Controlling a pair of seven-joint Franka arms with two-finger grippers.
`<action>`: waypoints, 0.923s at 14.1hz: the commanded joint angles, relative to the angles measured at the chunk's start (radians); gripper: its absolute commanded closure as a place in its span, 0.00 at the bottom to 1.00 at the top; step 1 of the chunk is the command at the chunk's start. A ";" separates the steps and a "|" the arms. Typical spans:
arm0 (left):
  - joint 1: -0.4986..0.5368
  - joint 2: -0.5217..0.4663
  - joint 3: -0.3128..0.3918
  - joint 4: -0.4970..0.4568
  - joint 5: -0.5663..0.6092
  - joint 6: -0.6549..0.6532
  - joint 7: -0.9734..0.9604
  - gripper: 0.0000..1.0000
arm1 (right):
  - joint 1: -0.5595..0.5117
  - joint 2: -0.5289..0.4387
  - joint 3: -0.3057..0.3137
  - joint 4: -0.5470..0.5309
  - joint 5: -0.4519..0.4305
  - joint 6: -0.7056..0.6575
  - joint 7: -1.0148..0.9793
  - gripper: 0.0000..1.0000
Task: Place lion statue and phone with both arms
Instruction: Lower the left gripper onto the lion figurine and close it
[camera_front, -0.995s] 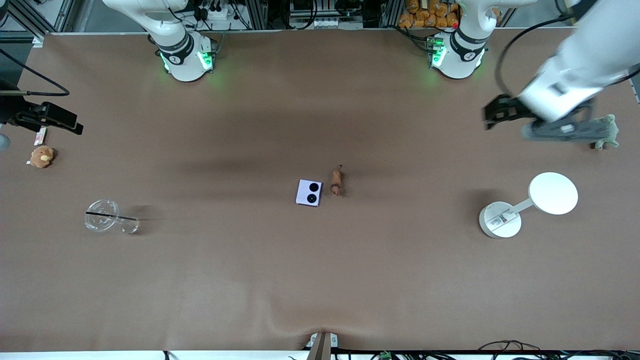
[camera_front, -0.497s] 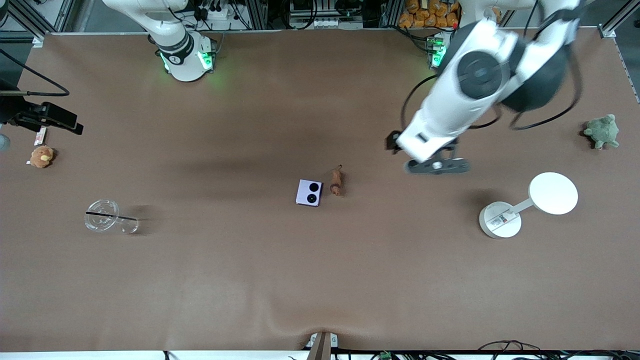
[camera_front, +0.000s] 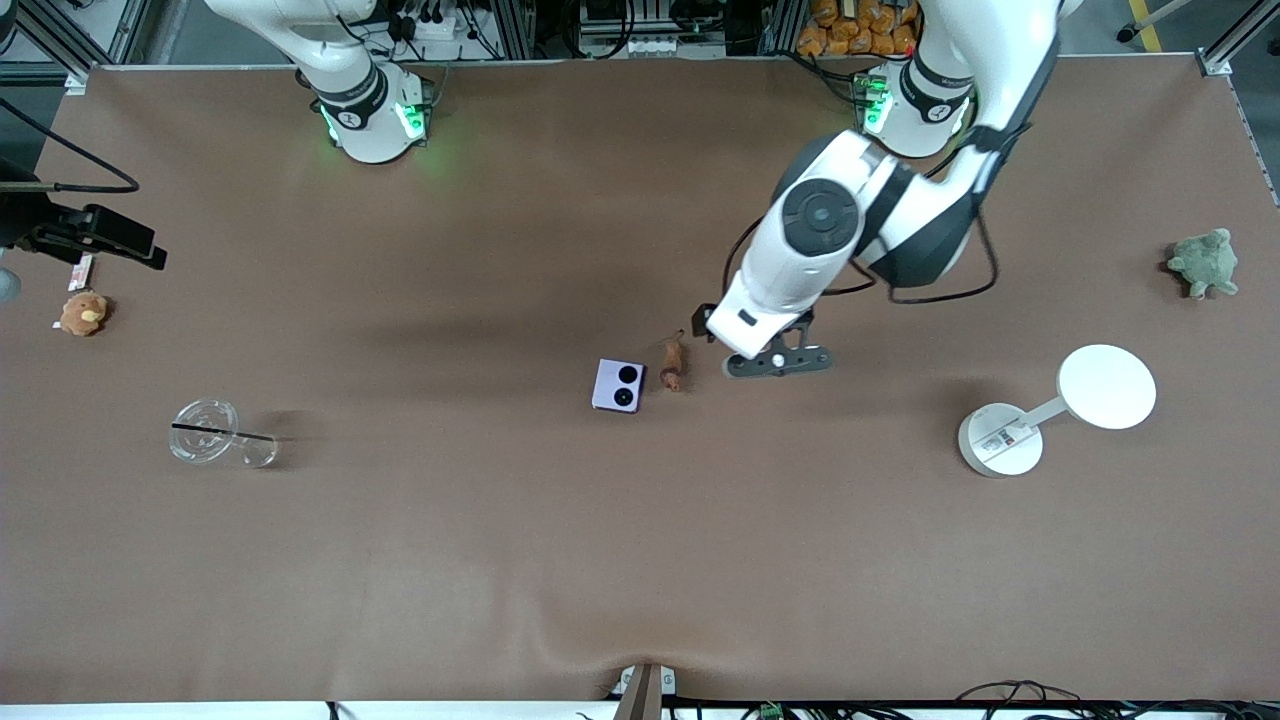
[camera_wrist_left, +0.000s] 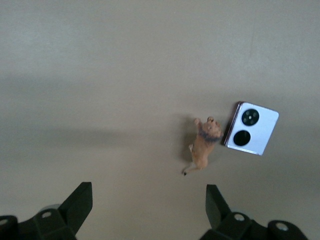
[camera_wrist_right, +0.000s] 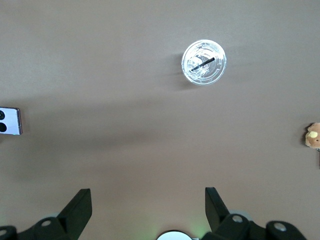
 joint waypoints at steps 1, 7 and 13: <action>-0.044 0.079 0.003 0.019 0.061 0.074 -0.078 0.00 | -0.013 0.000 0.006 0.008 0.018 -0.010 -0.010 0.00; -0.150 0.228 0.023 0.086 0.081 0.195 -0.141 0.00 | -0.013 0.001 0.006 0.008 0.019 -0.009 -0.010 0.00; -0.163 0.294 0.030 0.102 0.215 0.255 -0.140 0.02 | -0.013 0.011 0.008 0.008 0.019 -0.026 -0.005 0.00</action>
